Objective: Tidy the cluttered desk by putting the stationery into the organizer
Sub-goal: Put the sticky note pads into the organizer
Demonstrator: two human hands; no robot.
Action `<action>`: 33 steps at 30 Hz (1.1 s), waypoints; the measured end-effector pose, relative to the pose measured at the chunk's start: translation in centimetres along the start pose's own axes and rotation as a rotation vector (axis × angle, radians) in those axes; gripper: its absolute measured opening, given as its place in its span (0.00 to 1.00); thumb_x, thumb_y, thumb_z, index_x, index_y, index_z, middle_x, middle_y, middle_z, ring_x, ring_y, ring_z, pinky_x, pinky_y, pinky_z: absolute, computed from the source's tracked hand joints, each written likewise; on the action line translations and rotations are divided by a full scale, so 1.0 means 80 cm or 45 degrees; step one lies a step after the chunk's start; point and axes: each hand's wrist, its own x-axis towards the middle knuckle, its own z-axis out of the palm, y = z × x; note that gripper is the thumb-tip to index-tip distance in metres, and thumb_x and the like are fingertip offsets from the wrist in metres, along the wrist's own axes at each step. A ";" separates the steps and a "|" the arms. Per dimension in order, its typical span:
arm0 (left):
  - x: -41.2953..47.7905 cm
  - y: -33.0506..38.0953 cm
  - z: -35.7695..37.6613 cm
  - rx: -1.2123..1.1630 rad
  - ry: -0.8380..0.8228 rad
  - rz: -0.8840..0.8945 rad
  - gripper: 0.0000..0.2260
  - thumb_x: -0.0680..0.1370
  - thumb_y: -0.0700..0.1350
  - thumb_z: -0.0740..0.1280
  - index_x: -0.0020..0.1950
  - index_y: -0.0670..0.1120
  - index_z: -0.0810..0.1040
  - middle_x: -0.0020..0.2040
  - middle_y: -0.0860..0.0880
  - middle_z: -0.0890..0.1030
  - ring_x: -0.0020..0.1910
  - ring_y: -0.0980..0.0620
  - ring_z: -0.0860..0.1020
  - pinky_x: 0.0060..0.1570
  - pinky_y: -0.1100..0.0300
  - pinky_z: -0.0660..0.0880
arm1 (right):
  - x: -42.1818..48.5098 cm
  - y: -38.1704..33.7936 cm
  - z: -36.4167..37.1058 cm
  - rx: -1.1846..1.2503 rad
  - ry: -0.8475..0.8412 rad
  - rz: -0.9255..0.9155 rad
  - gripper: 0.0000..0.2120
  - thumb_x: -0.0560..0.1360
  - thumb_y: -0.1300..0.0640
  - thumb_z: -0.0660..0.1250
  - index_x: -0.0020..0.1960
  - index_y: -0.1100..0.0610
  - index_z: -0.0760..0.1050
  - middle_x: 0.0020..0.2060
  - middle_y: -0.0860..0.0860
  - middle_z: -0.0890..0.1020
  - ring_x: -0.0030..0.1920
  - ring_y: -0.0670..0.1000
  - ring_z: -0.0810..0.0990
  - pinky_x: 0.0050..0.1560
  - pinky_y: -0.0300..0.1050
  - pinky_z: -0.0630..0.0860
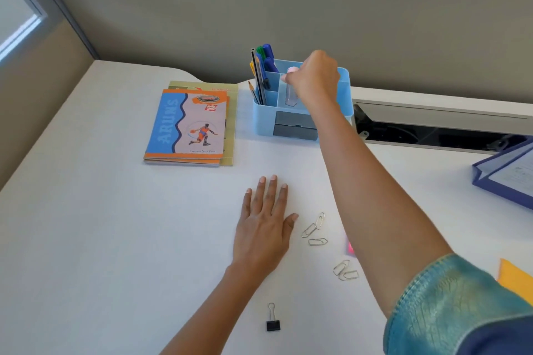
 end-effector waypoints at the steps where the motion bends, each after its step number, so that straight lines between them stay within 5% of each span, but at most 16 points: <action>1: 0.000 0.000 0.000 0.002 -0.005 0.001 0.27 0.82 0.58 0.42 0.79 0.48 0.51 0.80 0.47 0.49 0.78 0.46 0.44 0.76 0.47 0.44 | 0.005 -0.004 0.006 -0.027 0.006 0.006 0.18 0.72 0.54 0.72 0.34 0.56 0.64 0.38 0.52 0.72 0.37 0.56 0.70 0.26 0.41 0.57; 7: 0.001 -0.002 0.002 0.001 0.000 -0.001 0.26 0.83 0.57 0.44 0.79 0.48 0.52 0.79 0.47 0.49 0.78 0.46 0.45 0.76 0.46 0.46 | 0.017 -0.014 0.028 -0.138 -0.001 0.003 0.13 0.71 0.53 0.74 0.45 0.57 0.72 0.40 0.52 0.73 0.40 0.54 0.71 0.27 0.41 0.60; 13: 0.000 -0.002 0.001 -0.019 0.011 -0.006 0.26 0.83 0.57 0.46 0.79 0.48 0.54 0.79 0.48 0.51 0.78 0.47 0.47 0.76 0.46 0.47 | 0.003 0.002 0.009 -0.031 0.034 0.021 0.20 0.71 0.47 0.74 0.35 0.56 0.65 0.33 0.50 0.70 0.36 0.54 0.68 0.27 0.42 0.58; 18: 0.001 0.001 0.001 -0.075 0.020 -0.040 0.25 0.82 0.57 0.45 0.79 0.49 0.54 0.80 0.49 0.50 0.78 0.49 0.44 0.76 0.50 0.42 | -0.062 0.104 -0.064 0.079 0.085 0.065 0.05 0.71 0.56 0.72 0.42 0.59 0.80 0.39 0.52 0.82 0.40 0.52 0.78 0.43 0.43 0.75; 22: 0.012 0.015 0.003 -0.123 0.011 -0.074 0.26 0.83 0.57 0.45 0.79 0.49 0.53 0.80 0.49 0.49 0.78 0.50 0.42 0.76 0.49 0.38 | -0.123 0.193 -0.136 0.044 0.178 0.150 0.02 0.71 0.57 0.71 0.40 0.52 0.81 0.38 0.49 0.84 0.41 0.50 0.81 0.43 0.39 0.72; 26: 0.030 0.044 0.007 -0.127 -0.036 -0.029 0.26 0.82 0.58 0.44 0.79 0.50 0.52 0.80 0.49 0.47 0.78 0.50 0.41 0.76 0.47 0.38 | -0.186 0.262 -0.154 -0.007 -0.180 0.336 0.05 0.69 0.57 0.75 0.45 0.52 0.82 0.43 0.49 0.83 0.44 0.48 0.80 0.42 0.34 0.69; 29: 0.042 0.068 0.010 -0.127 -0.075 0.022 0.26 0.82 0.58 0.44 0.79 0.51 0.52 0.80 0.49 0.46 0.78 0.49 0.42 0.75 0.46 0.38 | -0.227 0.288 -0.137 -0.172 -0.428 0.252 0.19 0.69 0.52 0.76 0.58 0.52 0.79 0.54 0.49 0.78 0.57 0.50 0.73 0.53 0.39 0.66; 33: 0.049 0.097 0.009 -0.239 -0.098 0.127 0.24 0.83 0.57 0.47 0.78 0.52 0.56 0.80 0.50 0.50 0.79 0.52 0.44 0.75 0.48 0.38 | -0.247 0.300 -0.122 -0.236 -0.420 0.148 0.28 0.68 0.48 0.75 0.66 0.49 0.73 0.58 0.47 0.71 0.61 0.49 0.63 0.62 0.45 0.64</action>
